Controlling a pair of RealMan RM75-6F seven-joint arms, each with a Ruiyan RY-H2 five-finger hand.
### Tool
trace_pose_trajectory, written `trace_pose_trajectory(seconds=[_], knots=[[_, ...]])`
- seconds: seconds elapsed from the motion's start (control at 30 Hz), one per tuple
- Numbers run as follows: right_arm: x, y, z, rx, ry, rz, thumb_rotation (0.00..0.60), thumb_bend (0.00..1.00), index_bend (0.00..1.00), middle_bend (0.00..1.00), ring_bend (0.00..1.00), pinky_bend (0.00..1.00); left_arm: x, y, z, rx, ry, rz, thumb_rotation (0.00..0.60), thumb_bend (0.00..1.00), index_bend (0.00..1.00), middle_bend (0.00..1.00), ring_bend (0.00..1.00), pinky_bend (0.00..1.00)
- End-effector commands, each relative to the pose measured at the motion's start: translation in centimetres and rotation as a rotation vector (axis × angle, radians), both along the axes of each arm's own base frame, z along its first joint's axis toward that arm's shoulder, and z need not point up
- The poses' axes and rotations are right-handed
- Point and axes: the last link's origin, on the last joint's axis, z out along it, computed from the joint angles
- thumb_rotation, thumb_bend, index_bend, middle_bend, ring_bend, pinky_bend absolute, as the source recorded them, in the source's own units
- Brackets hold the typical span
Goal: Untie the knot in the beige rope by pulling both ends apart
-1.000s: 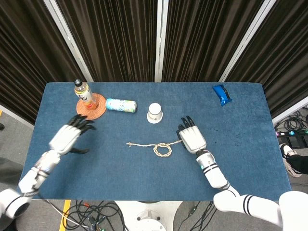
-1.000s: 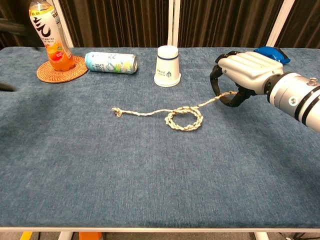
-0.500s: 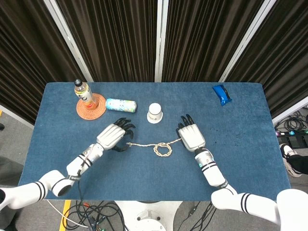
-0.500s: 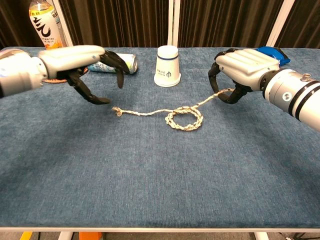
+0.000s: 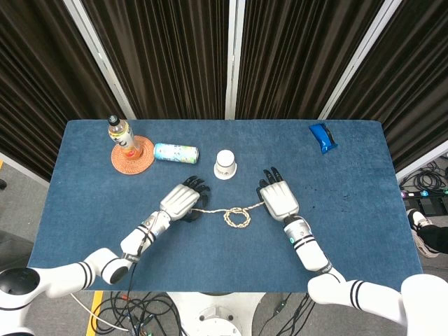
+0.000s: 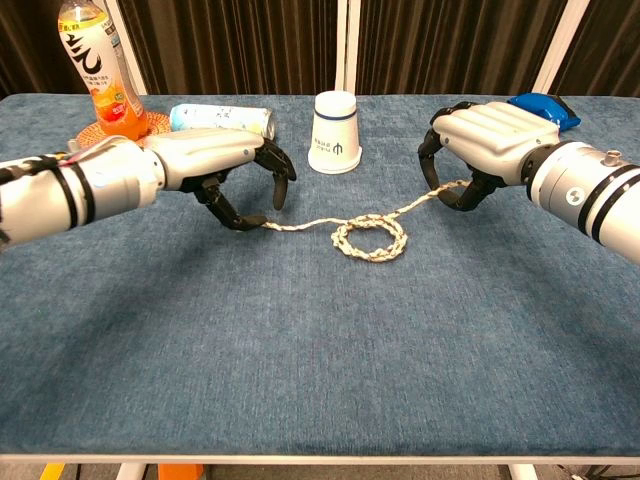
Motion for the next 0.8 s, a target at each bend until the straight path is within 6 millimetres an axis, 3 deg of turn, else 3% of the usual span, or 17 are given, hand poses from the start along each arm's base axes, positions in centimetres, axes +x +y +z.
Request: trace_pose_trajectory(seconds=[0.03, 0.8], knots=[[0.0, 0.0, 0.0, 0.002, -0.001, 0.000, 0.600, 0.41, 0.63, 0.32, 0.06, 0.03, 0.4, 0.1, -0.7, 0.001, 0.023, -0.004, 0.600, 0.35, 0.48, 0.18, 0.08, 0.03], [-0.6, -0.5, -0.1, -0.001, -0.012, -0.014, 0.600, 0.41, 0.63, 0.32, 0.06, 0.02, 0.0, 0.3, -2.6, 0.017, 0.060, 0.008, 0.600, 0.34, 0.54, 0.18, 0.08, 0.03]])
